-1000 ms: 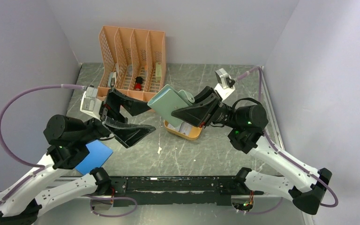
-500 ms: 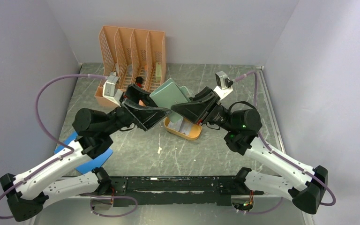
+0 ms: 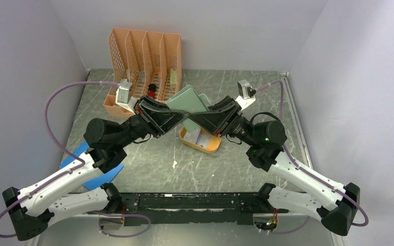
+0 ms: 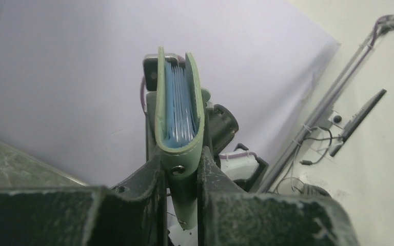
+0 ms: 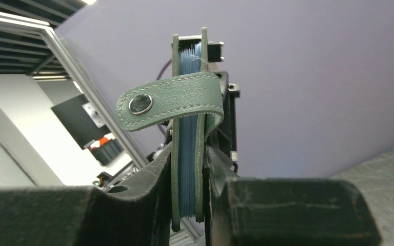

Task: Put the credit cards into the card holder
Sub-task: Adjust the card holder.

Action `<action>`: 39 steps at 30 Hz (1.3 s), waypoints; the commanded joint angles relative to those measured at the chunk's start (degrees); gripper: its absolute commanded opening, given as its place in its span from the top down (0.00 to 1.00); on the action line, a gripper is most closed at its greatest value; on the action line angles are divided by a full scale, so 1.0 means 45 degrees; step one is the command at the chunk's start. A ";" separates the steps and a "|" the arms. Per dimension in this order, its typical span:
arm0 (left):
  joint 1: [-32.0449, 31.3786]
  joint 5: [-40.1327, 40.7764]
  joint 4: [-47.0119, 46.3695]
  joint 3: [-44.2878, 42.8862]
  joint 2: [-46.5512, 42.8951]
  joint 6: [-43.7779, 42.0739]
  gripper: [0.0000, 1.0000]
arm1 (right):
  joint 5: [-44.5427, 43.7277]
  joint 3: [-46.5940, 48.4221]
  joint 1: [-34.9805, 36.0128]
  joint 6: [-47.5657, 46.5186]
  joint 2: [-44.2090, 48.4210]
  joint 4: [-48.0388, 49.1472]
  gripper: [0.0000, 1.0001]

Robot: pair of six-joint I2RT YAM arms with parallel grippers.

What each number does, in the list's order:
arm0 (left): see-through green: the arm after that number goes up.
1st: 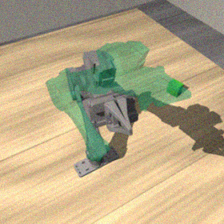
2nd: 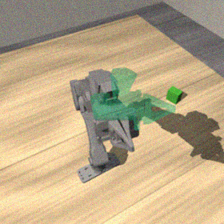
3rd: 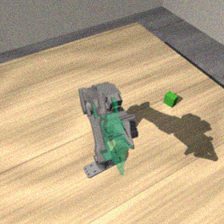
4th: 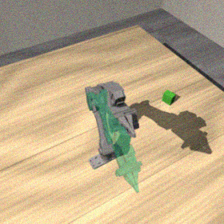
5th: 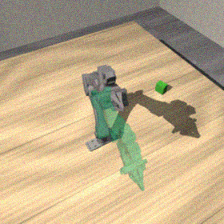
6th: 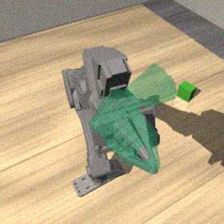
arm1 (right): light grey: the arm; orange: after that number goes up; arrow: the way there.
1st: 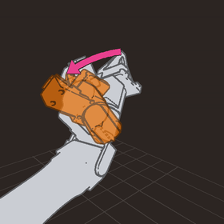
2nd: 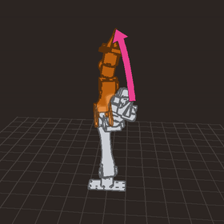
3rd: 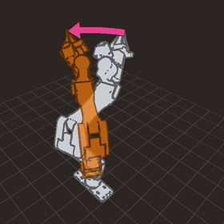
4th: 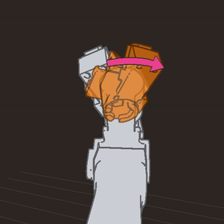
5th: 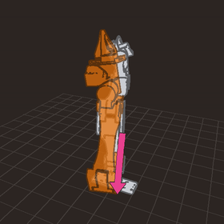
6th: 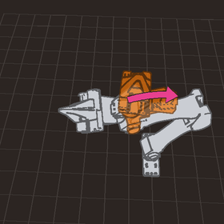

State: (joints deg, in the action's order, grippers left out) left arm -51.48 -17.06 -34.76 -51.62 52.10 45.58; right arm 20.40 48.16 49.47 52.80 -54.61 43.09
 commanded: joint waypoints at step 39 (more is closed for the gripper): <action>0.0089 0.4119 0.7483 -0.1998 -0.1299 -0.1516 0.95 | -0.2277 0.2304 -0.0025 -0.5363 0.2668 -0.9926 0.35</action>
State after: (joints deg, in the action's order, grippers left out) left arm -51.46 -7.75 -17.65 -53.52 47.22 43.20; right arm 16.69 52.90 49.45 40.58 -47.42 18.48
